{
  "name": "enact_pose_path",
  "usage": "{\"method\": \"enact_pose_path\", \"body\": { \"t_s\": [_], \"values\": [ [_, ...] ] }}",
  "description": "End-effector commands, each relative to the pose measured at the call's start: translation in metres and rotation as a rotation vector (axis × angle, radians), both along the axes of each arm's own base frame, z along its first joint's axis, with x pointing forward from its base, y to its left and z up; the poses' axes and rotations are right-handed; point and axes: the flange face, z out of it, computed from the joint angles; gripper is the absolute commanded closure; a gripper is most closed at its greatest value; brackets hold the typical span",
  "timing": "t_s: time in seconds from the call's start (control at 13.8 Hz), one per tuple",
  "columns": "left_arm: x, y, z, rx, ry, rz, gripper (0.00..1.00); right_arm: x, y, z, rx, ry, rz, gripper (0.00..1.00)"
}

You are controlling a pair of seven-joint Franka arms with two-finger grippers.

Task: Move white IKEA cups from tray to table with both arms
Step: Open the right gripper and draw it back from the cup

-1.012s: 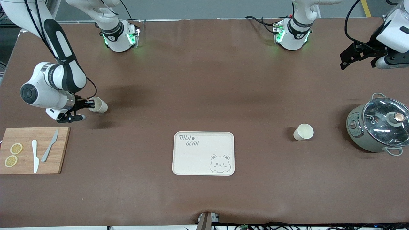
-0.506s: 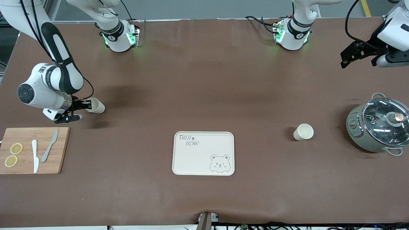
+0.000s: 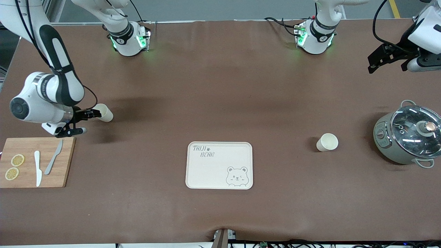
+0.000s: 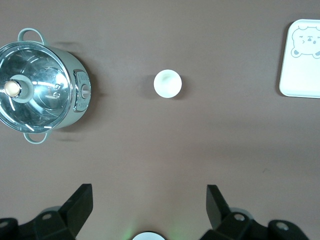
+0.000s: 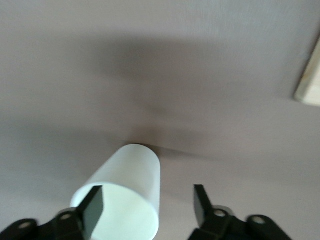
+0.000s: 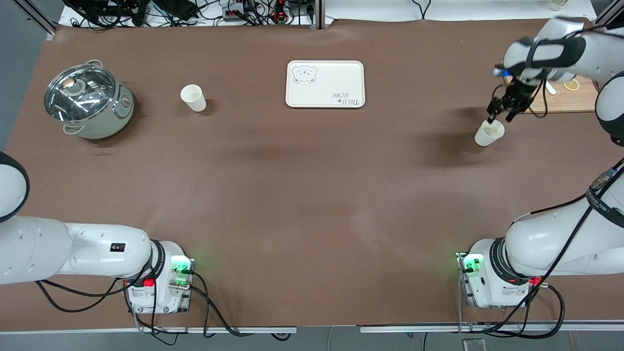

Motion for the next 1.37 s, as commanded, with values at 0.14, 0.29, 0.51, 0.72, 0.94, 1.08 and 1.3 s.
{"method": "enact_pose_path", "body": {
  "t_s": [0.14,0.29,0.51,0.72,0.94,1.08,1.3],
  "values": [
    [-0.006,0.002,0.008,-0.015,0.003,-0.001,0.0,0.051,0.01,0.085,0.066,-0.023,0.003,0.0],
    [-0.006,0.003,0.008,-0.015,0.003,0.001,0.0,0.082,0.016,0.14,0.084,-0.045,0.018,0.0],
    [-0.005,0.008,0.007,-0.015,0.004,0.01,0.0,0.112,0.047,0.24,0.066,-0.146,0.098,0.0],
    [-0.005,0.008,0.007,-0.017,0.006,0.01,0.0,0.11,0.062,0.291,0.046,-0.23,0.107,0.0],
    [-0.004,0.008,0.007,-0.017,0.006,0.01,0.0,0.086,0.068,0.311,0.011,-0.132,-0.108,0.0],
    [-0.005,0.007,0.008,-0.018,0.003,0.008,0.0,0.066,0.072,0.336,0.009,-0.149,-0.106,0.0],
    [-0.006,0.007,0.01,-0.018,0.0,0.008,0.0,0.05,0.077,0.349,0.007,-0.133,-0.102,0.0]
  ]
}}
